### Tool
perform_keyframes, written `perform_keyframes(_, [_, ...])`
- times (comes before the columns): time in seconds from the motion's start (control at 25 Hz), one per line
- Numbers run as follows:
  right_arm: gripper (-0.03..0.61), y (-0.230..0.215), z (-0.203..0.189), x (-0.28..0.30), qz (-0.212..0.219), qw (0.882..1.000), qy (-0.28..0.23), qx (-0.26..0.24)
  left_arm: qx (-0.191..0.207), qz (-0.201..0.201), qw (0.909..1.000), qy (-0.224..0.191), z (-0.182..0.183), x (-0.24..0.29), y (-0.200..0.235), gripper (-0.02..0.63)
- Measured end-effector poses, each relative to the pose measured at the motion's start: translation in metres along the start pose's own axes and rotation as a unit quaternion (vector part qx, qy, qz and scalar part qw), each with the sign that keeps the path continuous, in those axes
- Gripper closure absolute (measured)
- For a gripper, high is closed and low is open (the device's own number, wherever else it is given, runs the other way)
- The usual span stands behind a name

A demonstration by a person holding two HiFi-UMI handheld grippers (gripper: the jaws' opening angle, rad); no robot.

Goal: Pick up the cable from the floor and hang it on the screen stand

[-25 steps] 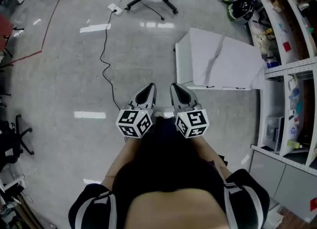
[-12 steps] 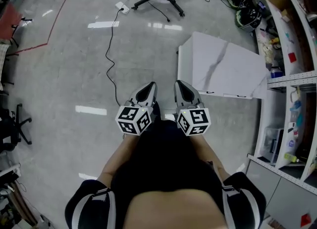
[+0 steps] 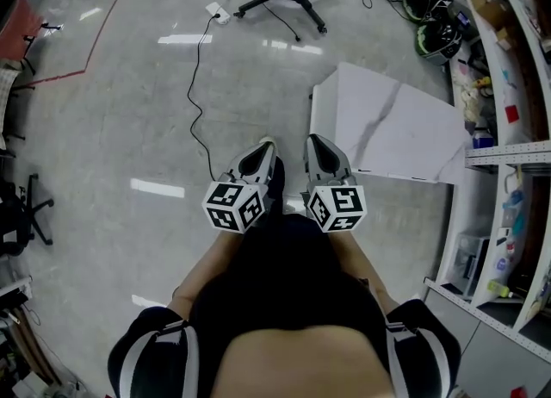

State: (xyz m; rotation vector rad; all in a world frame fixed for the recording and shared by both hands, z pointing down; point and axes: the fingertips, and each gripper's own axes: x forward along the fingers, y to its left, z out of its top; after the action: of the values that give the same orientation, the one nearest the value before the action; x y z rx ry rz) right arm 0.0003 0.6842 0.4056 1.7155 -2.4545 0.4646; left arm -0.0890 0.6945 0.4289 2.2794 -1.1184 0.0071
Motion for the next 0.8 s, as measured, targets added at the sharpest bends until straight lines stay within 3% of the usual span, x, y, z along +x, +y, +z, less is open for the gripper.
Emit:
perform_keyframes(0.28, [0.552, -0.034, 0.017, 0.051, 0.011, 1.000, 0.010, -0.007, -0.014, -0.003, 0.9999, 0.003, 0.020, 0.061, 0.016, 0.607])
perform_keyframes(0.8, [0.552, -0.083, 0.067, 0.179, 0.028, 0.999, 0.037, -0.008, -0.033, 0.018, 0.9993, -0.004, 0.101, 0.165, 0.080, 0.607])
